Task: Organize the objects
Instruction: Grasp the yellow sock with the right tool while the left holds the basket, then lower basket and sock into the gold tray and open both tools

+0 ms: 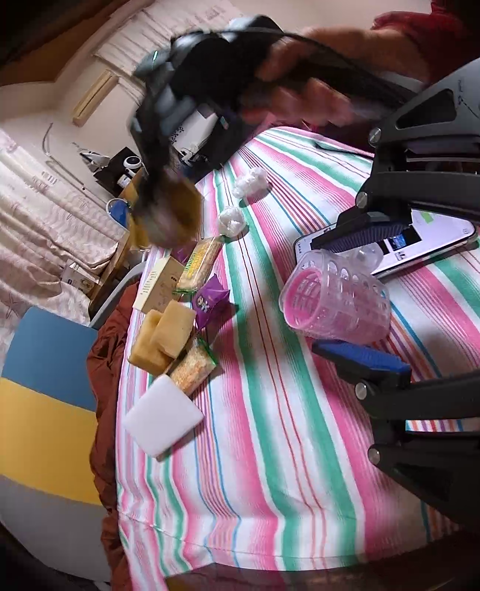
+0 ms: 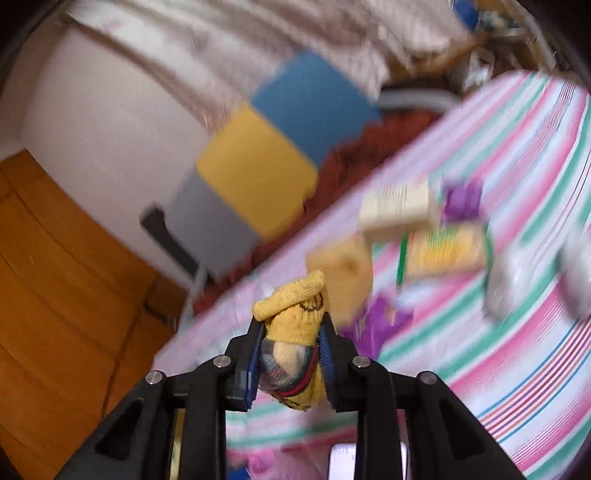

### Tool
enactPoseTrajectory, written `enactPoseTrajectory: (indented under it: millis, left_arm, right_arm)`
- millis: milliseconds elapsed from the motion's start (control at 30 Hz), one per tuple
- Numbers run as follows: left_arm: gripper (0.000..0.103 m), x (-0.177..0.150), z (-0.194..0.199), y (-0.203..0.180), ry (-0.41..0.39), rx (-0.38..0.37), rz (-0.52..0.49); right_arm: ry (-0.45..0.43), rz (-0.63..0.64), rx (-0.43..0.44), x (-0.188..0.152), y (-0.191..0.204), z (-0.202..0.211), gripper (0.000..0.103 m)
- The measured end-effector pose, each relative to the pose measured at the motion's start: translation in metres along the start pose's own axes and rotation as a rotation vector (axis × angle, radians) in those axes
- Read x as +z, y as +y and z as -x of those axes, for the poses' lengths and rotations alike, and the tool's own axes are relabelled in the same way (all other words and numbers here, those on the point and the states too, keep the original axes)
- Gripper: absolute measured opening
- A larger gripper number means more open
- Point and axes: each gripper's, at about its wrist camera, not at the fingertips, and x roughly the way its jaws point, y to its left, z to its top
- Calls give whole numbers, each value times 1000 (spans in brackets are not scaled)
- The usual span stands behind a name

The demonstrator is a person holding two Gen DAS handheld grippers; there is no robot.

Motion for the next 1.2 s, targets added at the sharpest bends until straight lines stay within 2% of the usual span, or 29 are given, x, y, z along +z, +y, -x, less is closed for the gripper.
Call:
enactPoseTrajectory:
  millis: [67, 133, 233, 433, 567, 733, 833, 967, 1100, 1133, 1200]
  left_arm:
    - [48, 0, 6, 8, -13, -22, 45]
    - [48, -1, 14, 16, -31, -31, 91]
    - [48, 4, 33, 31, -84, -53, 161]
    - [48, 13, 93, 66, -212, -33, 273]
    - [48, 15, 133, 95, -289, 48, 315]
    - [48, 16, 177, 149, -355, 197, 380]
    - [48, 19, 192, 184, -339, 309, 433]
    - [48, 22, 199, 225, -296, 397, 501]
    - [50, 17, 200, 265, -259, 431, 582]
    - [54, 16, 199, 272, -254, 428, 597]
    - [69, 13, 200, 278, -258, 429, 617]
  right_arm:
    - [-87, 29, -13, 19, 12, 25, 27]
    - [-139, 84, -8, 31, 31, 39, 27]
    - [-140, 161, -13, 29, 55, 48, 27]
    - [1, 186, 66, -27, 81, 22, 27]
    - [143, 191, 131, -68, 94, -11, 27]
    - [272, 241, 221, -110, 125, -38, 27]
    - [329, 275, 261, -129, 145, -49, 27]
    - [412, 340, 304, -158, 169, -59, 27]
    - [472, 427, 316, -185, 191, -66, 27]
    - [485, 450, 317, -192, 195, -67, 27]
    - [507, 478, 314, -201, 199, -69, 28]
